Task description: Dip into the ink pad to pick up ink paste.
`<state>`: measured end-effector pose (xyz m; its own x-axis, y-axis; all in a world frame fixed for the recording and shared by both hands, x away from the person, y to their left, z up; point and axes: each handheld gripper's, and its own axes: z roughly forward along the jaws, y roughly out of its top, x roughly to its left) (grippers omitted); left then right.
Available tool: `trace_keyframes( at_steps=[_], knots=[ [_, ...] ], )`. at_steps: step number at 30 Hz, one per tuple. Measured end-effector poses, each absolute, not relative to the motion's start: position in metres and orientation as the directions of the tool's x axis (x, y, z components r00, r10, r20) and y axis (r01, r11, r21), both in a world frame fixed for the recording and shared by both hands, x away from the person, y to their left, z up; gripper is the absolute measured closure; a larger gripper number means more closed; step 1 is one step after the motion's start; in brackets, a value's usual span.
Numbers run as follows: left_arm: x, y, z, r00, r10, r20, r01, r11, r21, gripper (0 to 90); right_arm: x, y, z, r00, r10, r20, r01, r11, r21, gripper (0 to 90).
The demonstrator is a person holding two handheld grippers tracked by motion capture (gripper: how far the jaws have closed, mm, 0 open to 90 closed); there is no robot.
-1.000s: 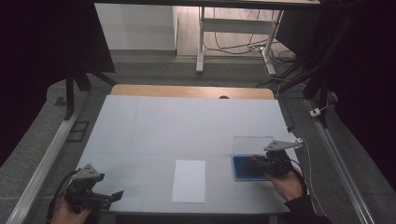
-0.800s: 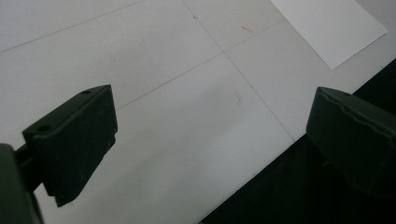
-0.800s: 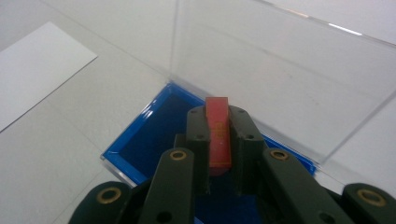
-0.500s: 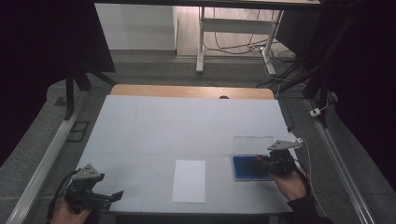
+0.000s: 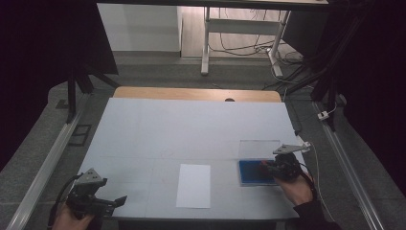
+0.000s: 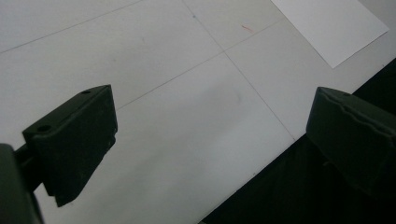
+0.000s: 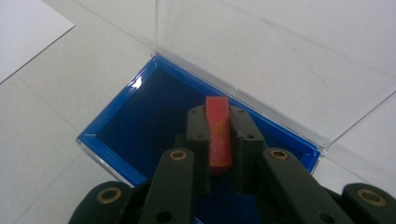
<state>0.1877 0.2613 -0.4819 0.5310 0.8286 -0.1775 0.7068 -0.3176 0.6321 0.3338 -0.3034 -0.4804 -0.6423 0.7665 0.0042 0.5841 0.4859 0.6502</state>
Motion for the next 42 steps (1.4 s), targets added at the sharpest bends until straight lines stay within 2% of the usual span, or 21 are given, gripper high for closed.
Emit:
trace_keyframes(
  at_steps=[6,11,14,21,30,35,42],
  knots=[
    [0.188,0.261,-0.482,0.531,0.829,-0.174,0.707,-0.321,0.630,2.6,0.331,-0.298,-0.481,-0.647,0.762,-0.039,0.569,0.515,0.641,80.1],
    [0.188,0.260,-0.482,0.533,0.828,-0.174,0.707,-0.323,0.629,2.6,0.326,-0.289,-0.482,-0.672,0.732,-0.117,0.522,0.580,0.626,80.0],
    [0.188,0.260,-0.482,0.532,0.829,-0.172,0.707,-0.324,0.629,2.6,0.328,-0.293,-0.483,-0.664,0.742,-0.091,0.533,0.556,0.638,80.1],
    [0.188,0.261,-0.482,0.531,0.830,-0.173,0.708,-0.321,0.629,2.6,0.334,-0.309,-0.486,-0.638,0.768,0.055,0.595,0.446,0.668,80.2],
    [0.188,0.260,-0.482,0.530,0.831,-0.171,0.708,-0.323,0.628,2.6,0.327,-0.293,-0.484,-0.671,0.736,-0.095,0.522,0.560,0.643,80.0],
    [0.188,0.261,-0.482,0.528,0.831,-0.175,0.710,-0.319,0.628,2.6,0.331,-0.302,-0.485,-0.652,0.758,-0.015,0.561,0.496,0.663,79.9],
    [0.187,0.261,-0.482,0.527,0.832,-0.175,0.710,-0.318,0.629,2.6,0.331,-0.302,-0.483,-0.645,0.764,-0.015,0.566,0.490,0.663,79.6]
  ],
)
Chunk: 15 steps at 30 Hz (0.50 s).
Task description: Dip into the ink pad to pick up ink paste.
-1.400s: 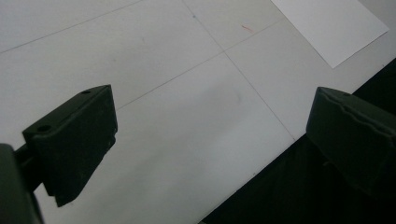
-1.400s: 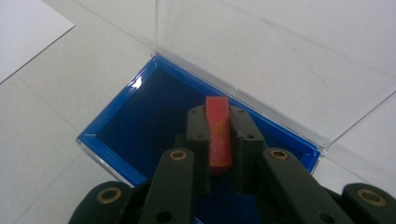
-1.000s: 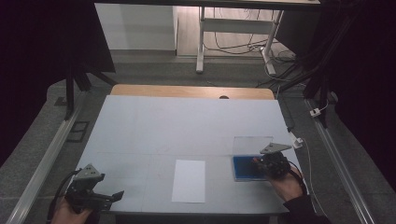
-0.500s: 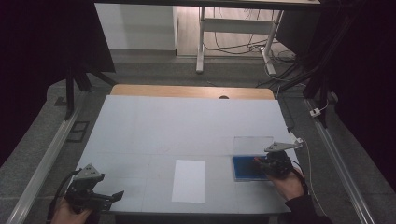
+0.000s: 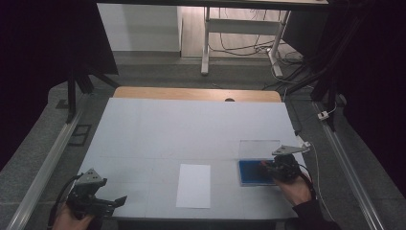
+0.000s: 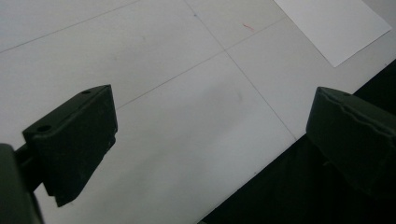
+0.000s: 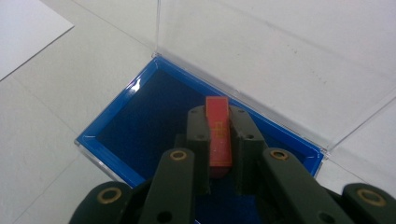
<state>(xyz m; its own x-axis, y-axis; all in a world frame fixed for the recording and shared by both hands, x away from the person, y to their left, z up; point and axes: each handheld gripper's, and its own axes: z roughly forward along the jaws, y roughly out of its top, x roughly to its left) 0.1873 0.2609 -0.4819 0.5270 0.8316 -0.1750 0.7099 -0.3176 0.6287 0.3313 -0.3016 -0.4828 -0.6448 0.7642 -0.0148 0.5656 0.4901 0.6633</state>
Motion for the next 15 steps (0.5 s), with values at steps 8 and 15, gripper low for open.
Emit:
trace_keyframes(
  at_steps=[8,15],
  knots=[
    [0.186,0.262,-0.482,0.525,0.833,-0.175,0.710,-0.315,0.629,2.6,0.327,-0.302,-0.475,-0.640,0.769,-0.011,0.528,0.450,0.720,79.5],
    [0.186,0.261,-0.482,0.524,0.834,-0.173,0.710,-0.316,0.630,2.7,0.325,-0.303,-0.472,-0.647,0.763,0.004,0.523,0.440,0.730,79.5]
  ],
)
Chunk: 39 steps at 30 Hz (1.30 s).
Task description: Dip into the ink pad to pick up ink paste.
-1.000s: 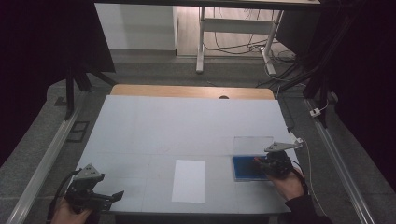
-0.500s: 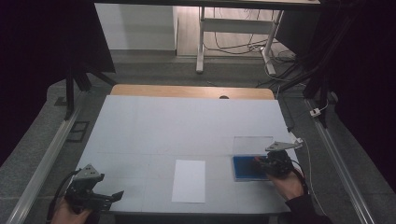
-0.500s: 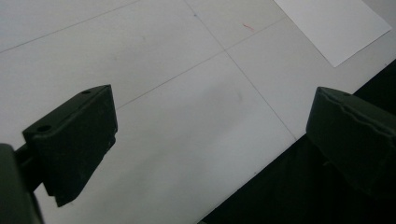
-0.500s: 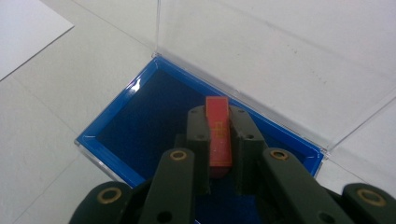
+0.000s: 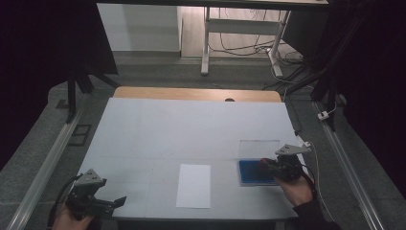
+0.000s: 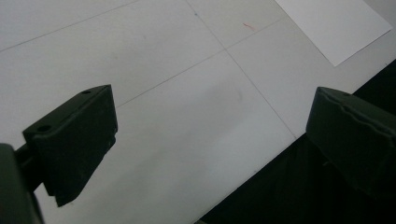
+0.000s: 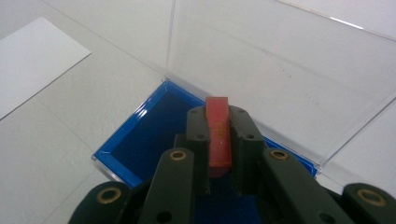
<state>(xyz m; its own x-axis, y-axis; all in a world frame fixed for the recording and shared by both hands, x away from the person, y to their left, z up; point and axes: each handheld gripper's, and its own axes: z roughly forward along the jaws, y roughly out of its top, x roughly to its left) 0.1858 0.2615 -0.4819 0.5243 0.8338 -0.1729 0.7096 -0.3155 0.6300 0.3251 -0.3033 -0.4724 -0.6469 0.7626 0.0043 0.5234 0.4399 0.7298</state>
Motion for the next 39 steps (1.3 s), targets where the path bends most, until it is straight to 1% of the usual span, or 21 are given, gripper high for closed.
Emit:
trace_keyframes(
  at_steps=[5,13,17,24,39],
  knots=[
    [0.186,0.261,-0.482,0.525,0.833,-0.172,0.709,-0.316,0.631,2.7,0.323,-0.304,-0.470,-0.649,0.761,0.013,0.523,0.434,0.733,79.4],
    [0.186,0.261,-0.482,0.527,0.834,-0.165,0.707,-0.322,0.629,2.7,0.317,-0.299,-0.465,-0.674,0.738,-0.004,0.490,0.452,0.745,79.3],
    [0.186,0.261,-0.482,0.528,0.833,-0.165,0.707,-0.322,0.630,2.8,0.314,-0.297,-0.462,-0.680,0.733,0.001,0.476,0.441,0.760,79.3],
    [0.186,0.261,-0.482,0.527,0.832,-0.170,0.707,-0.319,0.631,2.9,0.307,-0.293,-0.458,-0.698,0.716,0.017,0.458,0.427,0.779,79.3],
    [0.187,0.260,-0.482,0.529,0.831,-0.169,0.707,-0.322,0.630,2.9,0.300,-0.278,-0.455,-0.747,0.663,0.058,0.446,0.434,0.783,79.2]
  ],
)
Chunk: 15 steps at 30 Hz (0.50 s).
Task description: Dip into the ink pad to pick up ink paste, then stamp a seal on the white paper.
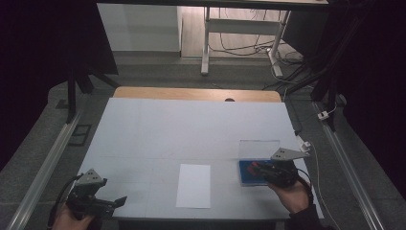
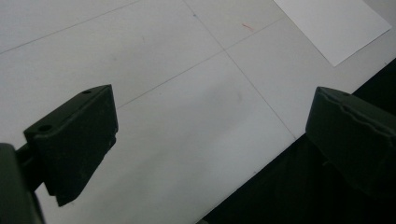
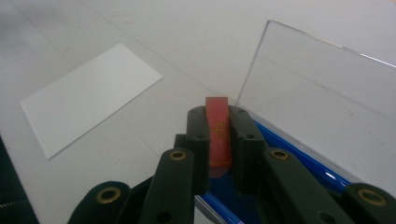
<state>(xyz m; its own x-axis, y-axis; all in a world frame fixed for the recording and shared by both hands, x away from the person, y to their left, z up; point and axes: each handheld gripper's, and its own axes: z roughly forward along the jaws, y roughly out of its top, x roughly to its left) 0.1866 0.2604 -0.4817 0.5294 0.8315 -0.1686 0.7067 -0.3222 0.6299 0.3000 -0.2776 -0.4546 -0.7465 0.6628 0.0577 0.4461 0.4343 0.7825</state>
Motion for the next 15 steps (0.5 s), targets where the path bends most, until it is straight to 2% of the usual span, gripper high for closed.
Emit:
trace_keyframes(
  at_steps=[15],
  knots=[
    [0.187,0.260,-0.482,0.532,0.830,-0.168,0.705,-0.324,0.631,2.9,0.299,-0.258,-0.452,-0.782,0.613,0.108,0.445,0.429,0.786,79.3]
  ],
)
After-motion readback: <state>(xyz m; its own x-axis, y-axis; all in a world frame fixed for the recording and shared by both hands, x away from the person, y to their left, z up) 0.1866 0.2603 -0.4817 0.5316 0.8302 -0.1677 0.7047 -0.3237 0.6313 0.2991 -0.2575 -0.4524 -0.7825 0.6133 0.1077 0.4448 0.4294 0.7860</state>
